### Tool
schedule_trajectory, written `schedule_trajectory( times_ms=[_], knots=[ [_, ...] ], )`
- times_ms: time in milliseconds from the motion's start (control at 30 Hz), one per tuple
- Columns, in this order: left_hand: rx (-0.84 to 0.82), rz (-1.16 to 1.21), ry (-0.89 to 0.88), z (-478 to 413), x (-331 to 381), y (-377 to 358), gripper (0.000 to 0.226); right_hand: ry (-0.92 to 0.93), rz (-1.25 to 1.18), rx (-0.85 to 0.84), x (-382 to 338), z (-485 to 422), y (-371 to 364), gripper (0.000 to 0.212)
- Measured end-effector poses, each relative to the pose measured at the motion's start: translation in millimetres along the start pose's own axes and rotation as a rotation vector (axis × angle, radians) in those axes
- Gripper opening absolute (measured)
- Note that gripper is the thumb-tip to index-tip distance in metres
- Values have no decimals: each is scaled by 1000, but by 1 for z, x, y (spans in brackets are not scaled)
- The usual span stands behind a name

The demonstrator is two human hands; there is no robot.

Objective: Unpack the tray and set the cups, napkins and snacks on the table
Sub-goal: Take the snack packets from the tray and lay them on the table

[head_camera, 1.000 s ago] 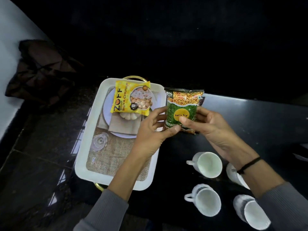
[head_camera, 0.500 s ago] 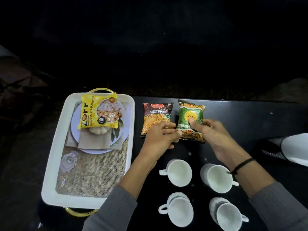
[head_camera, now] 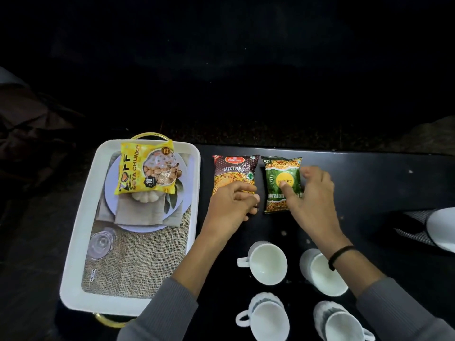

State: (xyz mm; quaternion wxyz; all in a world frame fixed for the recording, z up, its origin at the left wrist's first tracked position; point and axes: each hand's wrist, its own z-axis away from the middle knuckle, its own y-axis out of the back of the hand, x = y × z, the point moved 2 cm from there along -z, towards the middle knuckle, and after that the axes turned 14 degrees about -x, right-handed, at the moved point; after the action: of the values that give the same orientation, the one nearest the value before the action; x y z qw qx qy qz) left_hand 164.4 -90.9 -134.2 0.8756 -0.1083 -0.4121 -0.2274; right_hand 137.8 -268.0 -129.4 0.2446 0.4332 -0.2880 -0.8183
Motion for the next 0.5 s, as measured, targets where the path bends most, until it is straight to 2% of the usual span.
schedule_trajectory(
  times_ms=[100, 500],
  knots=[
    [-1, 5, 8, 3, -1, -1, 12, 93, 67, 34, -5, 6, -1, 37],
    [24, 68, -19, 29, -6, 17, 12, 67, 112, -24, -23, 23, -7, 39]
  ],
)
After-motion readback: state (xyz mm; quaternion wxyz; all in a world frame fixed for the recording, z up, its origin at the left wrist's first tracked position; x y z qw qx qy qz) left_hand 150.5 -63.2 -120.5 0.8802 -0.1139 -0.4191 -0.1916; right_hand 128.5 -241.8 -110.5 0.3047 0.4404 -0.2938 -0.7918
